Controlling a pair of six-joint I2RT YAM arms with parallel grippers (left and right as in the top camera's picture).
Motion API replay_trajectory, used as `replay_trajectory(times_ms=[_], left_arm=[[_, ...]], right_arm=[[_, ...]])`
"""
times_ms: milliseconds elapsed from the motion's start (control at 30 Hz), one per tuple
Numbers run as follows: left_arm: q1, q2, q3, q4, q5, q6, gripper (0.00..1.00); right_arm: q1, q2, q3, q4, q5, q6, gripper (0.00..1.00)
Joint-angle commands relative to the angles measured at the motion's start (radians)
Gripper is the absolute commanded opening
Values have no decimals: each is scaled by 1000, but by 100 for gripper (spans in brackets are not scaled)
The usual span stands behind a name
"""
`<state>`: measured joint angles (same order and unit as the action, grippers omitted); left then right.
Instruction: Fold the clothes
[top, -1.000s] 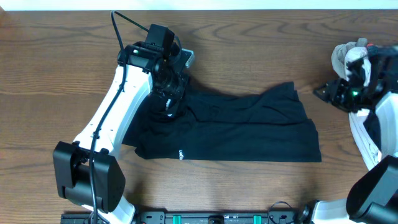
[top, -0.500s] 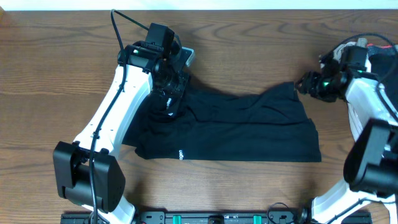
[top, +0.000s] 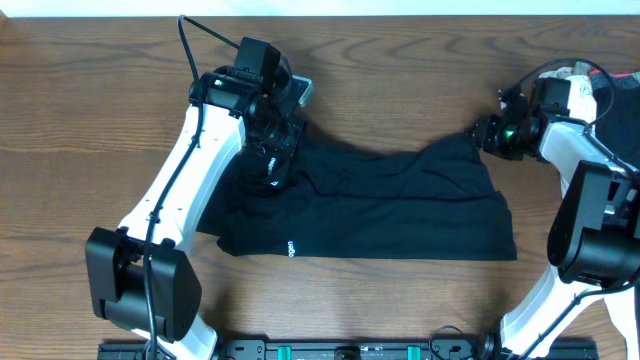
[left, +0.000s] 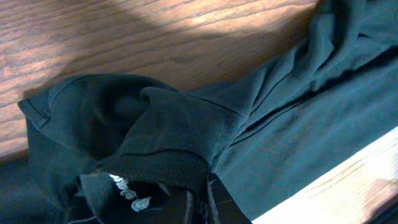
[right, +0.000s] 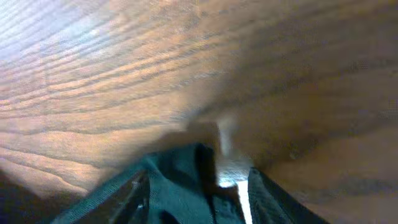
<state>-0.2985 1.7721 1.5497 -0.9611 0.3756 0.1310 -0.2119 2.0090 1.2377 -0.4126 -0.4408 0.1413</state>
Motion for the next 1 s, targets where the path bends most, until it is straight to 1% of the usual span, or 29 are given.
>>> replay_trajectory(times_ms=[0,167,267,300,667,800,967], left_arm=[[-2,5,6,1,6,5,8],[-2,5,6,1,6,4,9],[-2,5,6,1,6,-8,8],[-2,5,6,0,6,-14,9],[-2,5,6,-3,6,-15,8],[-2,5,6,-3,6,-18,8],[-2,5,6,-3,6,-18,8]], right_arm=[[23,19,5,-2,-23,31,45],[38,22,5,-2,-2,30,45],[46,22,5,2,22,32,37],[48,22,5,2,40,40,36],[50,32,3,2,79,50,33],[51,60,3,3,73,72,24],[45,65,4,28,36,71,4]])
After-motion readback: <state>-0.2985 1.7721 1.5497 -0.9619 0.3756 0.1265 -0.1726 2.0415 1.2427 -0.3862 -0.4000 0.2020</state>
